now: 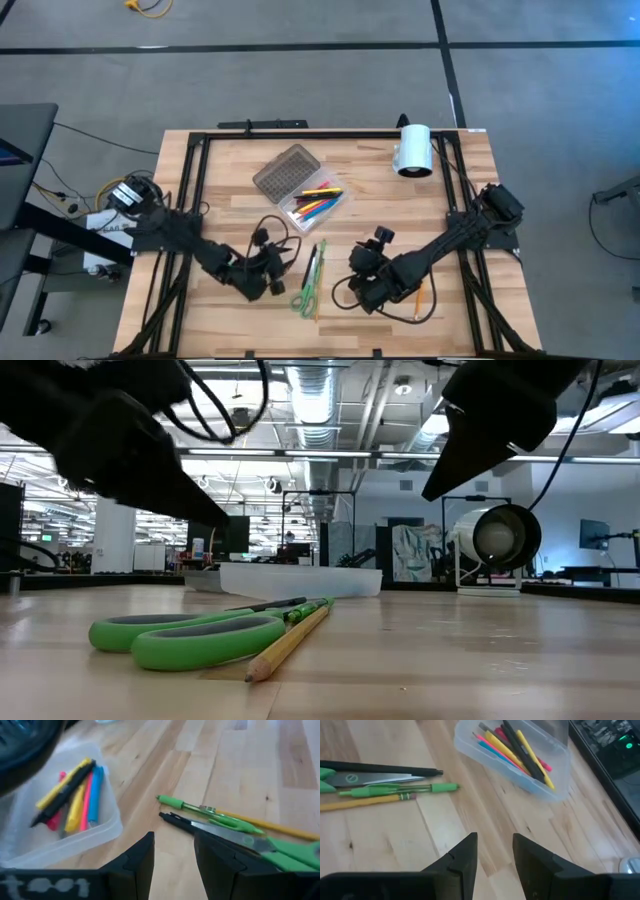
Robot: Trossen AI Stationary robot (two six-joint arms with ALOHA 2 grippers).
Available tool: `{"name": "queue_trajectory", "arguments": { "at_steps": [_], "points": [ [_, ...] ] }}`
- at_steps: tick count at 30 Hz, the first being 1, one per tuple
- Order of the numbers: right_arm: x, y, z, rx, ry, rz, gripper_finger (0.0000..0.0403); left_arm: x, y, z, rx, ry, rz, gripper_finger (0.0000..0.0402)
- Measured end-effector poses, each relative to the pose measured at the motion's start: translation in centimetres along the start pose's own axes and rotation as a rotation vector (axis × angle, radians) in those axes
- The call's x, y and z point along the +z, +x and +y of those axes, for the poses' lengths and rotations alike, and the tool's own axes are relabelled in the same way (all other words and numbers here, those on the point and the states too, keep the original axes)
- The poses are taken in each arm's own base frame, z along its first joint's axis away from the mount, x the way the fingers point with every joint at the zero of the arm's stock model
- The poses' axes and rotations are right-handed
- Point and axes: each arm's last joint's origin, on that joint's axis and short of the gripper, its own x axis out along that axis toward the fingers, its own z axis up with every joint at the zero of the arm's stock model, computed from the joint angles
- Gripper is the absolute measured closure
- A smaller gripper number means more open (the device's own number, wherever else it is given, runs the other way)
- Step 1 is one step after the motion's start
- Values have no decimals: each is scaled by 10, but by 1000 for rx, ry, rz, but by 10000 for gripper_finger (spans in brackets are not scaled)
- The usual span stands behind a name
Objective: Pick & place school supplies into a supply box
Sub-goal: Put the black pen into the transparent supply box
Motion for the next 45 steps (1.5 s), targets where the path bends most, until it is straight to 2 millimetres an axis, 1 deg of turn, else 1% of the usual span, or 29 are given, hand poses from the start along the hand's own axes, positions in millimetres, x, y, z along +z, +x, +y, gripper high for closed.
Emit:
{"name": "queue_trajectory", "arguments": {
  "at_steps": [5, 14, 18, 21, 23, 25, 28, 30, 37, 41, 45],
  "points": [
    [2, 2, -1, -4, 9, 2, 285, 4, 12, 8, -117, -54, -29, 271],
    [2, 2, -1, -4, 0, 1, 285, 8, 18, 12, -168, -8, -36, 271],
    [2, 2, -1, -6, -1, 0, 285, 7, 22, 7, -202, 22, -74, 271],
    [2, 3, -2, -10, -3, 4, 285, 2, 34, -2, -271, 68, -78, 271],
    [2, 3, -2, -11, -3, 5, 285, 2, 39, -4, -248, 96, -70, 271],
    [2, 3, -3, -13, -7, 7, 285, 8, 44, -5, -220, 88, -81, 271],
    [1, 3, -3, -16, -11, 9, 285, 11, 48, -4, -225, 83, -74, 271],
    [1, 3, -3, -16, -14, 10, 285, 10, 53, -3, -237, 75, -60, 271],
    [1, 3, -4, -20, -16, 13, 285, -10, 78, 6, -241, 81, 35, 271],
    [1, 3, -4, -25, -22, 14, 285, -9, 84, 10, -258, 70, 47, 271],
    [1, 3, -4, -28, -35, 16, 285, -9, 84, 11, -256, 77, 53, 273]
  ]
}}
